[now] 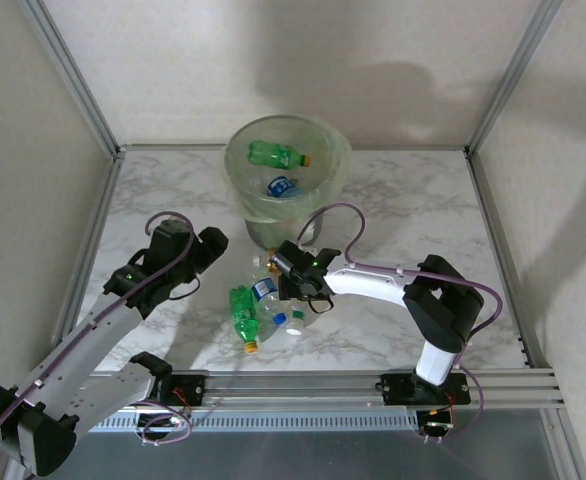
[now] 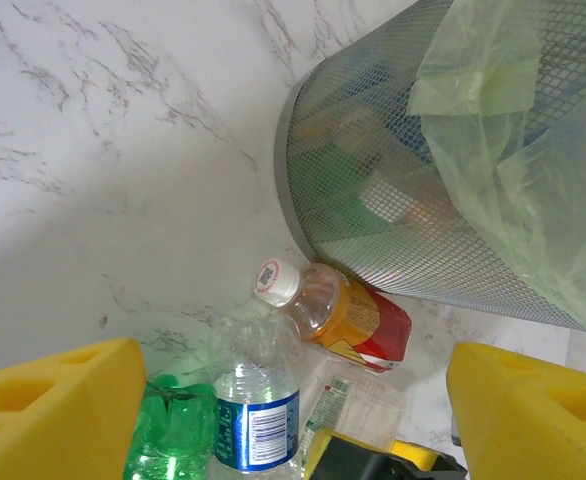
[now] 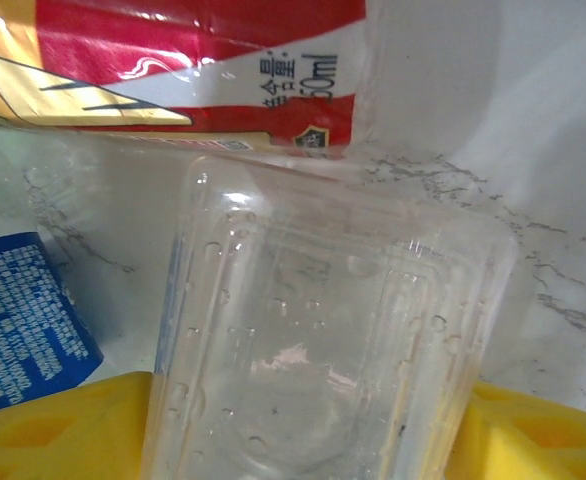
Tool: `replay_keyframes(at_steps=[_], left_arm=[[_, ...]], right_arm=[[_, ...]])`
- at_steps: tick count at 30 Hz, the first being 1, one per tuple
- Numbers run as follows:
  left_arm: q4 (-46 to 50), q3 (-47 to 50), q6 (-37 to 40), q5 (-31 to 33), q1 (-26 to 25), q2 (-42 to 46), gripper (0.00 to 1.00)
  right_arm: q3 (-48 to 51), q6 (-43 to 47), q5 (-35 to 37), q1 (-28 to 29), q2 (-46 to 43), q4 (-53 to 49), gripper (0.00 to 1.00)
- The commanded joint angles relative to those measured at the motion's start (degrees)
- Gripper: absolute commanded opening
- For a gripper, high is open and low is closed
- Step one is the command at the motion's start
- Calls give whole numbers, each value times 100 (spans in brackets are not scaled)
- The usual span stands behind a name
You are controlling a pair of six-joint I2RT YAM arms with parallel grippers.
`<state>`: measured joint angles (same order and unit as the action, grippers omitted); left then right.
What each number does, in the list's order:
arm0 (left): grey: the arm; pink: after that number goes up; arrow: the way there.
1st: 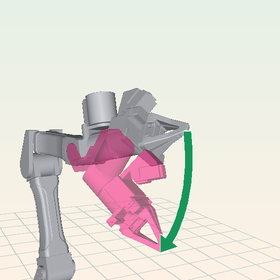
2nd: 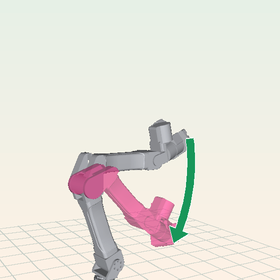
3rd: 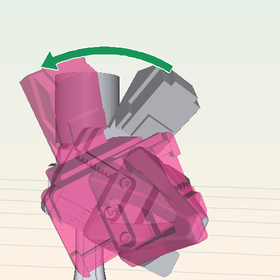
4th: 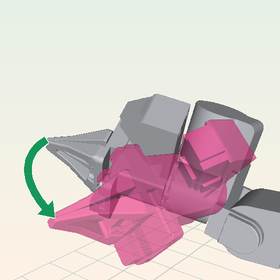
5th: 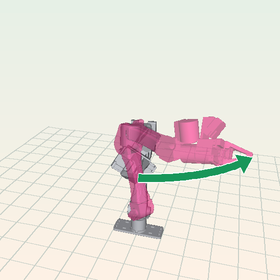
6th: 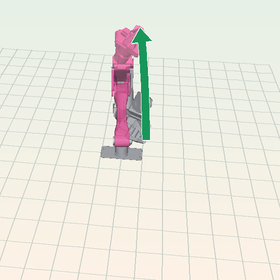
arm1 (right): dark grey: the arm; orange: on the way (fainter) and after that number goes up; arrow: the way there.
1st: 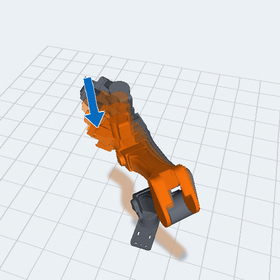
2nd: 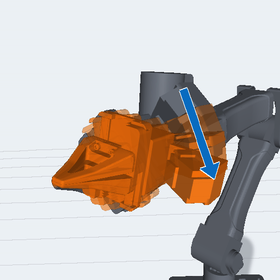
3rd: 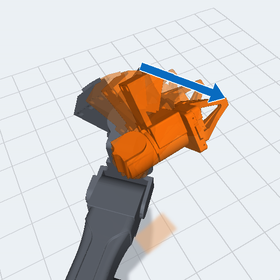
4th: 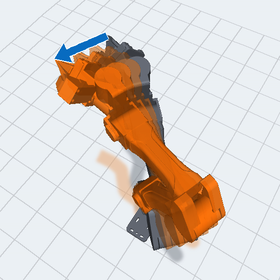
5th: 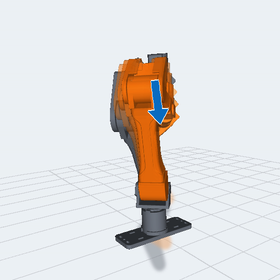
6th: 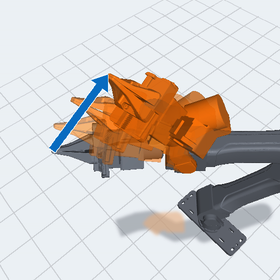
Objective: Put the plastic bottles in the bin
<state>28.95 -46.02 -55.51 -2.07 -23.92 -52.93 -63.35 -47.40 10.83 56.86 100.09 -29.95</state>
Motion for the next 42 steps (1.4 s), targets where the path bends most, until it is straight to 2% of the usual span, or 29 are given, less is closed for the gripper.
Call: replay_keyframes(at_steps=[1,5,14,24,30,33,38,42], left_arm=[[-47,-245,91,75,-34,-33,79],[-50,-283,99,65,-34,-51,79],[-47,-423,136,75,-34,-119,79],[-33,-1002,331,-65,-34,-362,81],[-319,-1726,552,-786,-25,-650,84],[-555,-2150,658,-1479,-25,-915,84],[-1508,-2402,653,-2633,-16,-1000,87],[-2121,-2536,622,-3472,-4,-1109,87]], right_arm=[[99,-50,18,-44,110,-26,73],[121,-84,-11,-49,159,-35,75],[319,-88,28,-47,-61,-24,62],[691,240,108,-44,-1138,141,56],[621,723,52,-61,-2158,328,56],[451,1016,-162,-129,-2631,494,56],[145,1349,-1100,-504,-3331,1007,56],[-261,1490,-2093,-891,-3505,1223,56]])
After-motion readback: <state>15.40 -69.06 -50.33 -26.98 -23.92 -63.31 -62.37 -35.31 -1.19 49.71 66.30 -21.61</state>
